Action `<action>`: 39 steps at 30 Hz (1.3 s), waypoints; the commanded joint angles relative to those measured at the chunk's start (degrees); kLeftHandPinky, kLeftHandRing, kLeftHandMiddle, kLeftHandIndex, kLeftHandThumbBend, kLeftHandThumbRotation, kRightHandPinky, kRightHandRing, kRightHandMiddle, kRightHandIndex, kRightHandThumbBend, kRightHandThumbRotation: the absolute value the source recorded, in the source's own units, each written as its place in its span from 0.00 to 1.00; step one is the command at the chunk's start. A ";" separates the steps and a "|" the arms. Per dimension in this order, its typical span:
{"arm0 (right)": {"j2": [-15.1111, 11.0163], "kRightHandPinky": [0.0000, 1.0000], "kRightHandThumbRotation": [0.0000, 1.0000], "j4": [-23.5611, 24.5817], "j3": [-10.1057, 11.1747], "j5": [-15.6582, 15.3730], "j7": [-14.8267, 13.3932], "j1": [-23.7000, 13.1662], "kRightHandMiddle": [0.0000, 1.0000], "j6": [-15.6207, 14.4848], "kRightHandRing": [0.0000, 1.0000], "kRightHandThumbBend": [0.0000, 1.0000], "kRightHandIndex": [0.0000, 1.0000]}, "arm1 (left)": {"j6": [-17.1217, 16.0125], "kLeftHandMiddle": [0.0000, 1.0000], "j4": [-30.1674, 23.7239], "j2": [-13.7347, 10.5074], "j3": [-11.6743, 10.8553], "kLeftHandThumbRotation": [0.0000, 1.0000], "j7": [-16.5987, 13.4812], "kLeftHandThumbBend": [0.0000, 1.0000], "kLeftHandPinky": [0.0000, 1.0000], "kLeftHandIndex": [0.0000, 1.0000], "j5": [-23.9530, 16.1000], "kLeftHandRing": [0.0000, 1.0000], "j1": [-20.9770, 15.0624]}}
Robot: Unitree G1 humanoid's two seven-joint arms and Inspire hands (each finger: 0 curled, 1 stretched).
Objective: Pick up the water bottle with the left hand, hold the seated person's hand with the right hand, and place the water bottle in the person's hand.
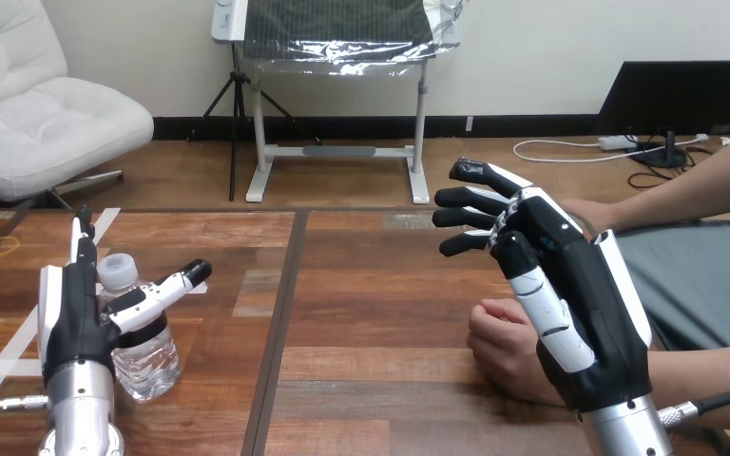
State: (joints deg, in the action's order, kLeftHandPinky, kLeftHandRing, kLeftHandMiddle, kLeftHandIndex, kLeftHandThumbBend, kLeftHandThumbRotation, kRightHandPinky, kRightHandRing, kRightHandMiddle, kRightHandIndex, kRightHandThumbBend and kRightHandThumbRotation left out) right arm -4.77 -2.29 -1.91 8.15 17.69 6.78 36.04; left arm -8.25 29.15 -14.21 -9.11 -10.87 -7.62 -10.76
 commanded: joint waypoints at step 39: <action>0.10 0.59 0.76 2.00 -0.02 0.39 -0.12 -2.02 0.75 0.04 0.71 0.58 0.80 | 11.30 1.00 -3.31 -0.76 3.16 0.25 1.31 0.94 0.92 1.00 -1.97 0.99 -5.11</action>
State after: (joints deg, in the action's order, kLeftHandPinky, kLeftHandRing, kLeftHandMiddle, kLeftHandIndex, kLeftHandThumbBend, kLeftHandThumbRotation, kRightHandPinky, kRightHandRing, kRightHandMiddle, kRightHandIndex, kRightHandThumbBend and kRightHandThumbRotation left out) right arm -4.77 -2.29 -1.91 8.30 17.92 6.78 36.04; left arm 1.67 27.79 -14.43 -7.30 -9.81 -8.43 -13.48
